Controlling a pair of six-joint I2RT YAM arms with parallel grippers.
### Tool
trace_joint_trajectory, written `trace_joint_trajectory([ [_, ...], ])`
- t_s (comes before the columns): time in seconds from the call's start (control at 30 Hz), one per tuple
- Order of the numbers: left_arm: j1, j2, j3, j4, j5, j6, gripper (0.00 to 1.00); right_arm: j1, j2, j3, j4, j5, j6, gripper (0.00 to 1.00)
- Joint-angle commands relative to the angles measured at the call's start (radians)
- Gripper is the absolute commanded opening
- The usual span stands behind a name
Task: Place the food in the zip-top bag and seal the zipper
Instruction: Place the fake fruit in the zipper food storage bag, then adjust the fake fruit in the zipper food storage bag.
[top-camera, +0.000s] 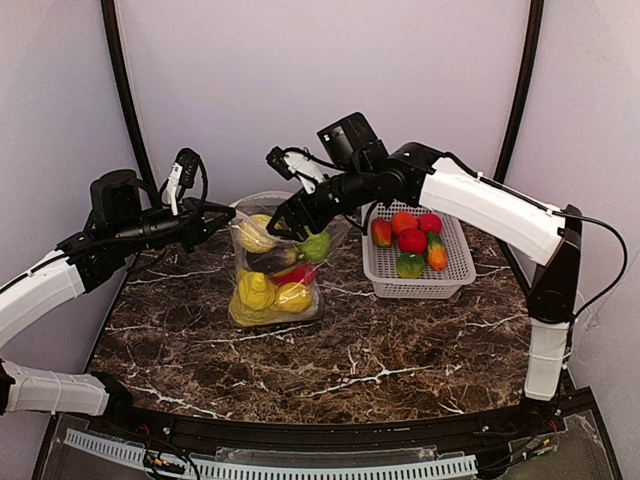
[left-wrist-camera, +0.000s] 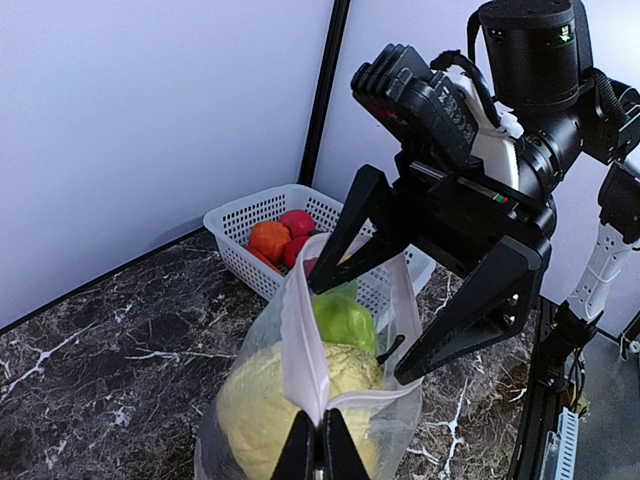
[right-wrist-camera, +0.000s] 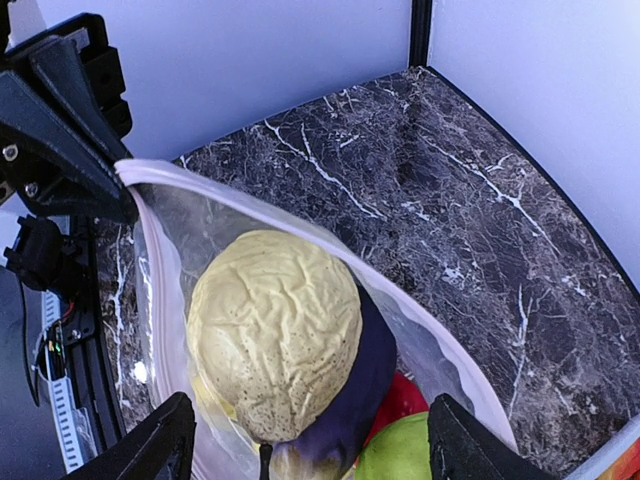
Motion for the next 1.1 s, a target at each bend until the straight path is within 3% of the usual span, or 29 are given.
trace_joint_trajectory([
  [0.0,0.006,-0.024,-0.011,0.044,0.007,0.0,0.01,0.007,-0.063,-0.047,0.066,0.018,0.05,0.73],
  [0.67,0.006,-0.017,-0.012,0.044,0.007,0.001,0.01,0.009,0.078,0.028,0.068,-0.038,0.078,0.45],
  [1.07,0.007,-0.014,-0.011,0.043,0.005,-0.002,0.01,0.009,0.044,0.065,0.036,-0.012,0.071,0.46],
])
